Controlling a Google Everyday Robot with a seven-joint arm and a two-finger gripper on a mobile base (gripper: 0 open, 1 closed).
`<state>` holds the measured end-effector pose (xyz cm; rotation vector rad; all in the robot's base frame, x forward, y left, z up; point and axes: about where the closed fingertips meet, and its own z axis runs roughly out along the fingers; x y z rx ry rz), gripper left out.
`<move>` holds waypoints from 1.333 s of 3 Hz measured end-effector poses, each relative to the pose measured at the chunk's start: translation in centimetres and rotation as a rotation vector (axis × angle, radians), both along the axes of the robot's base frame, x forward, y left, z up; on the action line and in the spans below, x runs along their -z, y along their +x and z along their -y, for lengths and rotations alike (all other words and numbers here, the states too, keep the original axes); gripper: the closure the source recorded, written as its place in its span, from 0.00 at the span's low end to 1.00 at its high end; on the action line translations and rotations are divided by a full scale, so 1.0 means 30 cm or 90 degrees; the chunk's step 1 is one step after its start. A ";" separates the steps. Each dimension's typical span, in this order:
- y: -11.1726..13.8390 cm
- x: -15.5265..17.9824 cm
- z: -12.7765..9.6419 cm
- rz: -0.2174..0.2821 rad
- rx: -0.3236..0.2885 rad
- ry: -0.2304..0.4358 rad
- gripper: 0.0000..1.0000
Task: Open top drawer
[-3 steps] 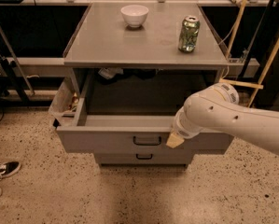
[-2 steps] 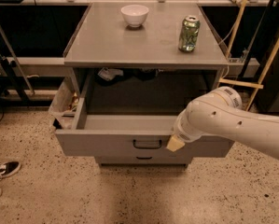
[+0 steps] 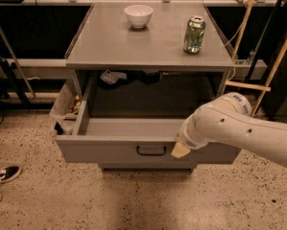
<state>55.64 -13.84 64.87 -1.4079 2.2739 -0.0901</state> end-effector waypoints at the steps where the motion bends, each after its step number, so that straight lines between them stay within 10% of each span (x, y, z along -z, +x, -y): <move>1: -0.001 -0.009 0.000 0.000 0.000 0.000 1.00; 4: -0.053 -0.002 0.001 0.005 0.020 0.018 1.00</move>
Offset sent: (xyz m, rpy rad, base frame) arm -0.2872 -0.0330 -0.1168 0.4428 -0.1207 -0.4871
